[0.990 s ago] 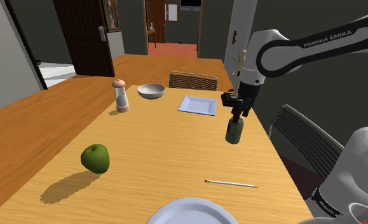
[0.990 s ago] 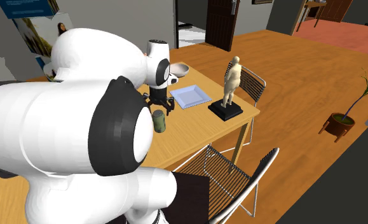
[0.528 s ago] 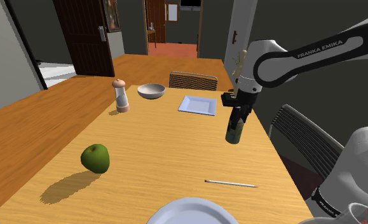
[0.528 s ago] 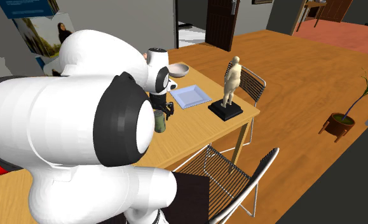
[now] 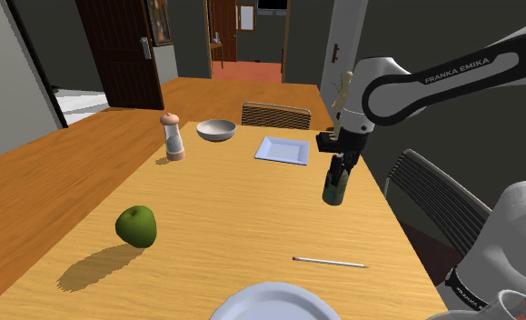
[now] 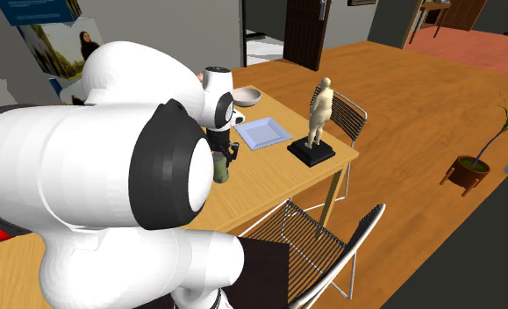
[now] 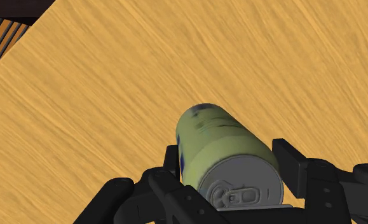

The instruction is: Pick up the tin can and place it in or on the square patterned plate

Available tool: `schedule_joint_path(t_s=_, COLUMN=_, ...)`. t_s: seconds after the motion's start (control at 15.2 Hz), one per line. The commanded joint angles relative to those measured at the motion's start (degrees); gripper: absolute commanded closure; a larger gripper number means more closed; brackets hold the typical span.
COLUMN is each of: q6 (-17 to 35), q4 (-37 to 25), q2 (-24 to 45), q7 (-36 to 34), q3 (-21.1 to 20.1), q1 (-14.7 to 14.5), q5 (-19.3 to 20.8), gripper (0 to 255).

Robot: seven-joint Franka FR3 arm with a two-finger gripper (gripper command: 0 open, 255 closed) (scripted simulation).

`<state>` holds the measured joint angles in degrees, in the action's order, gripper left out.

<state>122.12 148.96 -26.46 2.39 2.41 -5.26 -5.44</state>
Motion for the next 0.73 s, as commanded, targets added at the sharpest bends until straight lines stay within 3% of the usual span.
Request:
schedule_joint_path(t_s=0.0, q6=0.0, q4=0.02, q2=0.02, q7=0.0, q3=-0.01, q1=-0.01, q5=-0.01, gripper=255)
schedule_joint_path(t_s=0.4, q6=0.02, q4=0.03, q2=0.02, q7=0.0, q3=0.0, q1=-0.02, q5=-0.01, gripper=255)
schedule_joint_path(t_s=0.66, q6=-3.47, q4=-2.08, q2=-1.37, q7=-0.41, q3=0.01, q1=0.0, q5=0.25, gripper=255)
